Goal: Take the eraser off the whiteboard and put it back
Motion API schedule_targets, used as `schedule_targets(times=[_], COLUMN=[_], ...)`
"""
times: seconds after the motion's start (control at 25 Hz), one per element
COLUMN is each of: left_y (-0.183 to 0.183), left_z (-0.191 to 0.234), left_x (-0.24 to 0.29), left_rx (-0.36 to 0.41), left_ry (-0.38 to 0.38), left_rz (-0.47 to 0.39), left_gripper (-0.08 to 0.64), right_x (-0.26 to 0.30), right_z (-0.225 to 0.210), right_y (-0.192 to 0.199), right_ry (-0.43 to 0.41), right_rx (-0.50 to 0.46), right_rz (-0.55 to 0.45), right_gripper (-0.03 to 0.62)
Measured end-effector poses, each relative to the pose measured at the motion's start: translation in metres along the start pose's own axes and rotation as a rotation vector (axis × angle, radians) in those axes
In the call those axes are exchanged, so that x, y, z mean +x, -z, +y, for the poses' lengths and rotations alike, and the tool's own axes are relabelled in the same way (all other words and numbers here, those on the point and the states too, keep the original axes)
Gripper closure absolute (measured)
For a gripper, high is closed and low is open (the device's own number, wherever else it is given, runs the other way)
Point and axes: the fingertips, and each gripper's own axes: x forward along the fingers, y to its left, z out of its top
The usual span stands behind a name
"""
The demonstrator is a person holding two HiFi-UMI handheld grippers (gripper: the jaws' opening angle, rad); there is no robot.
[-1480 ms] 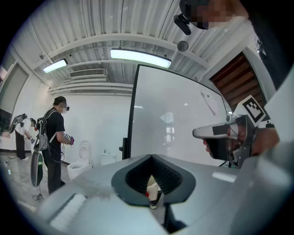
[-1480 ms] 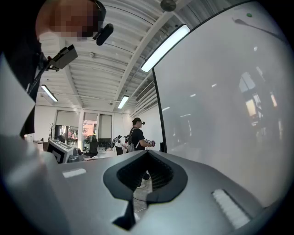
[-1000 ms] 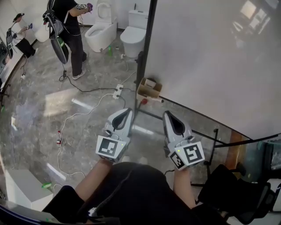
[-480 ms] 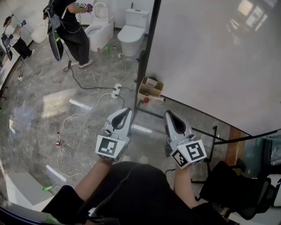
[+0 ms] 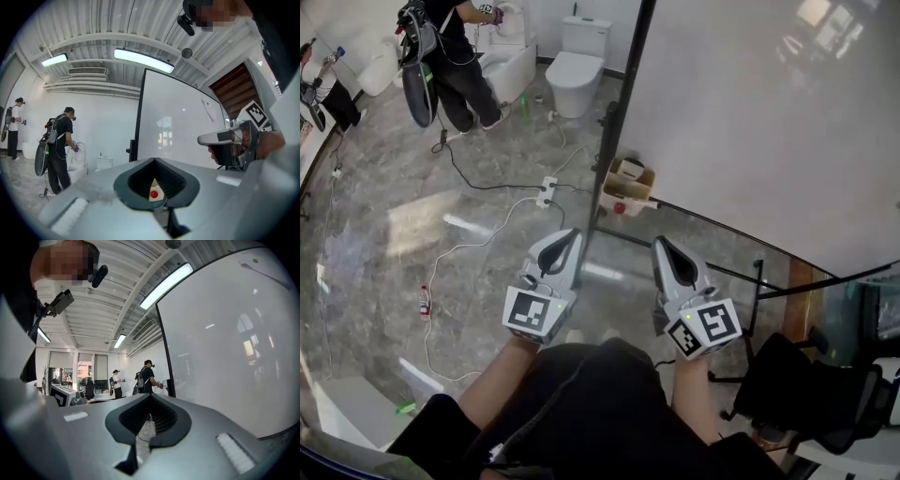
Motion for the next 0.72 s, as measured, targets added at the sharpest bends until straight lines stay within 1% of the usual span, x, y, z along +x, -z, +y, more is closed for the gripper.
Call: schedule_targets(times=[0.32, 0.52, 0.72], left_y=[-0.001, -0.001, 0.005], left_z=[0.014, 0.017, 0.022], left_x=[-0.012, -0.01, 0.0], left_rx=[-0.009, -0.014, -0.024], left_ry=[-0.005, 0.005, -0.02], left_rz=[-0.012, -0.015, -0.002], left_gripper=[0.555, 0.555, 0.555], right_x=[0.001, 0.005, 0.013], right_z=[0.016, 0.012, 0.0], right_y=[0.0, 0.0, 0.001], right_ry=[0.006, 0.014, 0.0], right_rx=[0.003, 0.001, -0.008], right_rz=[-0.008, -0.012, -0.007], right_gripper=[0.583, 0.583, 0.583])
